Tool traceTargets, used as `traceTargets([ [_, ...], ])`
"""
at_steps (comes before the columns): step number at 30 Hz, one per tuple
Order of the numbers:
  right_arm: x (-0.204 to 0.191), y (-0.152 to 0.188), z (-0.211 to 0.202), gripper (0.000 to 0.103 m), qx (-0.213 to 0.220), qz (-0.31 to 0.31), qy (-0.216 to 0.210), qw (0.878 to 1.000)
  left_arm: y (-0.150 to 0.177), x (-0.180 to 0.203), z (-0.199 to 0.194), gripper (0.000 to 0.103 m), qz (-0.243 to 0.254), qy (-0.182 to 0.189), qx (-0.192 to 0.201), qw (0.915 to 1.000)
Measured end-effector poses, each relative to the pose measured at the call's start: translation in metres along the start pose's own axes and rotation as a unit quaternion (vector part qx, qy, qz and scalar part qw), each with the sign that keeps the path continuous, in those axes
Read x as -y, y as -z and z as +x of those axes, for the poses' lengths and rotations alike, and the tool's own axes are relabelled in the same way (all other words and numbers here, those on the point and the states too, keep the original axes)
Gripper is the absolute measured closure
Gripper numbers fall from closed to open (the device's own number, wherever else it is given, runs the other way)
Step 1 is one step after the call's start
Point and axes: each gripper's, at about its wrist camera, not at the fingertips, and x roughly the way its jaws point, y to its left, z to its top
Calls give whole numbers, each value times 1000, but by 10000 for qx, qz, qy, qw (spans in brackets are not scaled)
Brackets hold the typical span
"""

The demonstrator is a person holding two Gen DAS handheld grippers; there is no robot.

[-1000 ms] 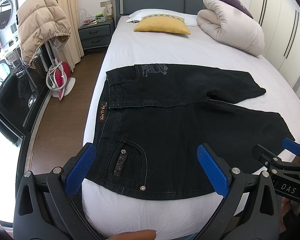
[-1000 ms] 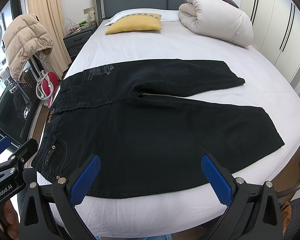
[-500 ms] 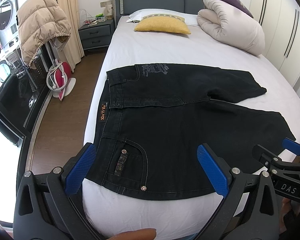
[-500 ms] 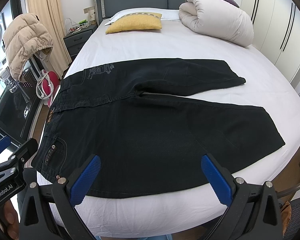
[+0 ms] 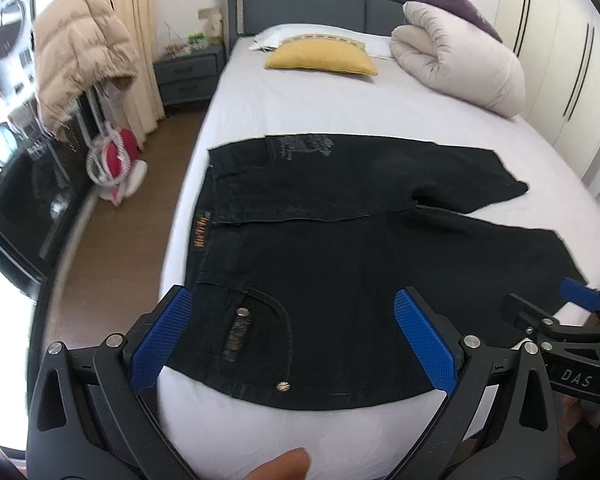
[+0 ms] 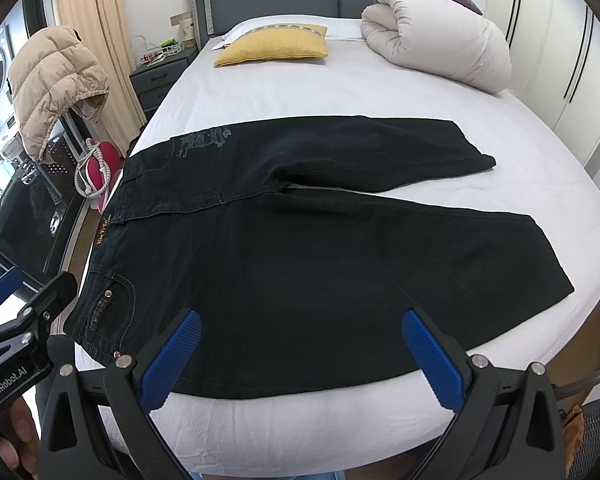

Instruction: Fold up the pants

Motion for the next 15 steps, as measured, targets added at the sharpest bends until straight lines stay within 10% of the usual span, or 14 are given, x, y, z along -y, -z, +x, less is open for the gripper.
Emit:
traceTargets([
  [10, 26, -45, 15, 0, 295, -136, -626, 9975, -22, -14, 44, 0, 144, 105, 214, 9996],
  [15, 46, -82, 37, 0, 456, -217, -761, 9958, -59, -33, 99, 0, 59, -343, -520, 9980],
])
